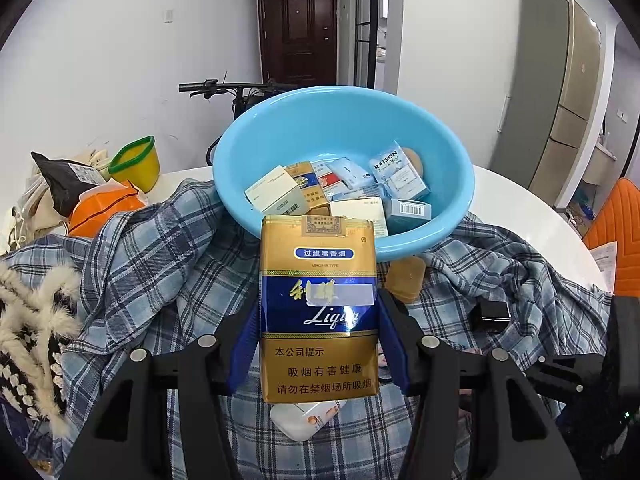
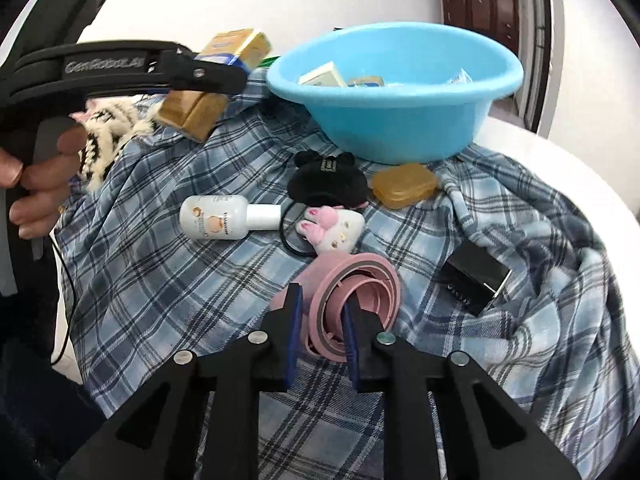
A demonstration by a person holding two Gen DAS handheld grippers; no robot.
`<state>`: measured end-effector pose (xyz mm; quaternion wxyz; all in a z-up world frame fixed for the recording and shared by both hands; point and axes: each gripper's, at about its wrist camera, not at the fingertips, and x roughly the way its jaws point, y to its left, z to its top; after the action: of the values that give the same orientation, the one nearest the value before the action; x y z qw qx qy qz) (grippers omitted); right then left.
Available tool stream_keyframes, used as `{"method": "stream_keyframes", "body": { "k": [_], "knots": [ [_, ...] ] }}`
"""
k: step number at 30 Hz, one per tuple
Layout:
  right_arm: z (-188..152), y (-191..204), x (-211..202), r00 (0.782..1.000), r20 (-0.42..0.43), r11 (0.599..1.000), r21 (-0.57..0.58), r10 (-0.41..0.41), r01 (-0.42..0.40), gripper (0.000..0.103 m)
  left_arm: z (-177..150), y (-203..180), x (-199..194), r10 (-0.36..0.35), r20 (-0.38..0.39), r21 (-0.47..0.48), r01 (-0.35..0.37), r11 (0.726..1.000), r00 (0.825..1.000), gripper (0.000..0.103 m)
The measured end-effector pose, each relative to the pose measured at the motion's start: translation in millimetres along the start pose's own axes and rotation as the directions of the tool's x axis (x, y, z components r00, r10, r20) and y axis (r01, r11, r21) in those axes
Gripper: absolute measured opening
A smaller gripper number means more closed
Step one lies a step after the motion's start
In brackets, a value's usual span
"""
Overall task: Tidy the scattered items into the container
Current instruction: 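Lift the pink holder with the right tool while the left tool lifts the Liqun pack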
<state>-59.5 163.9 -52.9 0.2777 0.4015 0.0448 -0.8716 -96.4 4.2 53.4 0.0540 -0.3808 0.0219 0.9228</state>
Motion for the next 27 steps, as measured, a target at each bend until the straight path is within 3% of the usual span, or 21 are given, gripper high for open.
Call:
{"method": "stream_keyframes", "body": {
  "k": [6,12,14,18,20,27],
  "knots": [
    [3.1,-6.7,-3.9,0.999,0.022,0.997,0.064,0.03,-0.031,0.014,-0.9,-0.4,1.4,-0.004,-0.004,0.007,0.004,1.0,1.0,0.056],
    [19.9,-1.2,-31.9,0.991,0.13,0.998,0.05,-0.041,0.034,0.014,-1.2,-0.9,-0.1,0.009,0.008,0.0,-0.009,1.0,1.0,0.056],
    [24.6,5.4,-41.6,0.977,0.178,0.993,0.025,-0.116,0.114,0.014,-1.8,-1.0,-2.1,0.019,0.018,-0.002,-0.019,1.0,1.0,0.056],
    [30.6,17.4,-53.9,0.922,0.242,0.952,0.045,-0.304,0.302,0.014,-5.7,-2.8,-6.0,0.038,0.04,0.003,-0.038,0.999,0.998,0.056],
    [32.7,18.7,-55.4,0.911,0.257,0.946,0.071,-0.323,0.315,0.014,-10.0,-4.2,-6.2,0.04,0.048,0.003,-0.041,0.999,0.998,0.056],
    [37.4,18.7,-49.5,0.909,0.247,0.942,0.124,-0.335,0.313,0.014,-23.2,-6.4,-3.2,0.083,0.057,0.004,-0.084,0.996,0.995,0.056]
  ]
}}
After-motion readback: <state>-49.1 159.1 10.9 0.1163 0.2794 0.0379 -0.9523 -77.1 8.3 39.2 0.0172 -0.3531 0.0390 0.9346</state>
